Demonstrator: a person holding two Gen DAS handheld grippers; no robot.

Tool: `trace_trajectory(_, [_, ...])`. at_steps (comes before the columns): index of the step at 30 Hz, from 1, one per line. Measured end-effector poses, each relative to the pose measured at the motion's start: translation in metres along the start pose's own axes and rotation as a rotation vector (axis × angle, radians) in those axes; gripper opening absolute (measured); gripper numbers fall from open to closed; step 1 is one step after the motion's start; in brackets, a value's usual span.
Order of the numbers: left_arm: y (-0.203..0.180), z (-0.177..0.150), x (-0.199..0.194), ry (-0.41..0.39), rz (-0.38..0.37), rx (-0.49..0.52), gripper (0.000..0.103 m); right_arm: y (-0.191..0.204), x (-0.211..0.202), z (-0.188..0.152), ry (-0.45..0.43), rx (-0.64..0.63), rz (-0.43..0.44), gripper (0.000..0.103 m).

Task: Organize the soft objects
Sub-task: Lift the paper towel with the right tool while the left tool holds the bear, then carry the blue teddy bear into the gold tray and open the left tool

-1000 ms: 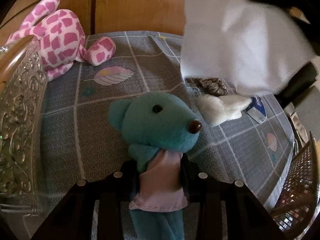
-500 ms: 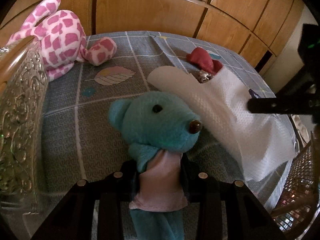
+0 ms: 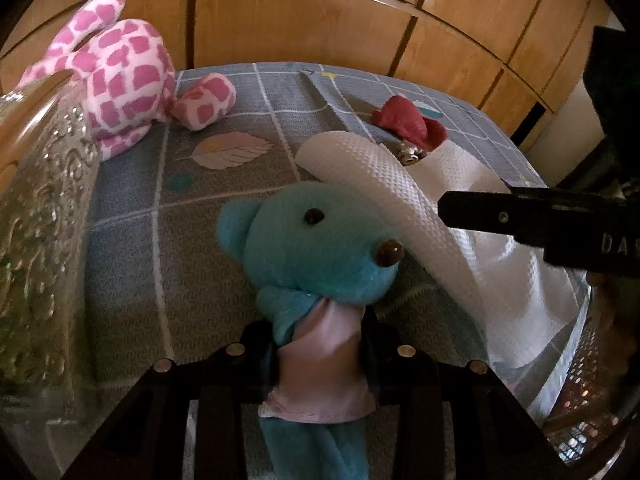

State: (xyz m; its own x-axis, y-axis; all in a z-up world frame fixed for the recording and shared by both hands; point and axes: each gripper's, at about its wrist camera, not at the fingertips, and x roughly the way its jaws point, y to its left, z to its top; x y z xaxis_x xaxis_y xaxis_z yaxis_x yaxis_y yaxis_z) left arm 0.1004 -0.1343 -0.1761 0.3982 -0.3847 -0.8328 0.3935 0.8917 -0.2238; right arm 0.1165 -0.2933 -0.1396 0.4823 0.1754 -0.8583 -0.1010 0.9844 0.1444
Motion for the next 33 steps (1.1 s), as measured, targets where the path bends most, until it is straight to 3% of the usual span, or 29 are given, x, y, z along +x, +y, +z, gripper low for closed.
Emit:
trace_trajectory(9, [0.0,-0.005,-0.009,0.009,0.019,-0.017,0.034,0.022,0.008,-0.007,0.0,-0.156,-0.037,0.059])
trace_trajectory(12, [0.001,-0.008,-0.012,0.007,0.027,-0.016,0.033,0.03,0.014,-0.012,0.012,-0.224,-0.092,0.039])
trace_trajectory(14, [0.0,-0.009,-0.014,0.008,0.036,-0.014,0.032,0.033,0.021,-0.015,0.032,-0.265,-0.153,0.019])
trace_trajectory(16, [0.0,-0.01,-0.018,0.008,0.04,-0.011,0.032,0.031,0.02,-0.015,0.03,-0.257,-0.153,0.014])
trace_trajectory(23, [-0.005,0.004,-0.049,-0.051,0.021,0.013,0.032,0.021,0.022,-0.013,0.05,-0.177,-0.106,0.013])
trace_trajectory(29, [0.0,0.056,-0.08,-0.117,0.001,0.007,0.032,0.023,0.022,-0.014,0.054,-0.176,-0.108,0.014])
trace_trajectory(33, [0.02,0.098,-0.093,-0.141,0.011,-0.052,0.032,0.022,0.021,-0.015,0.05,-0.172,-0.101,0.014])
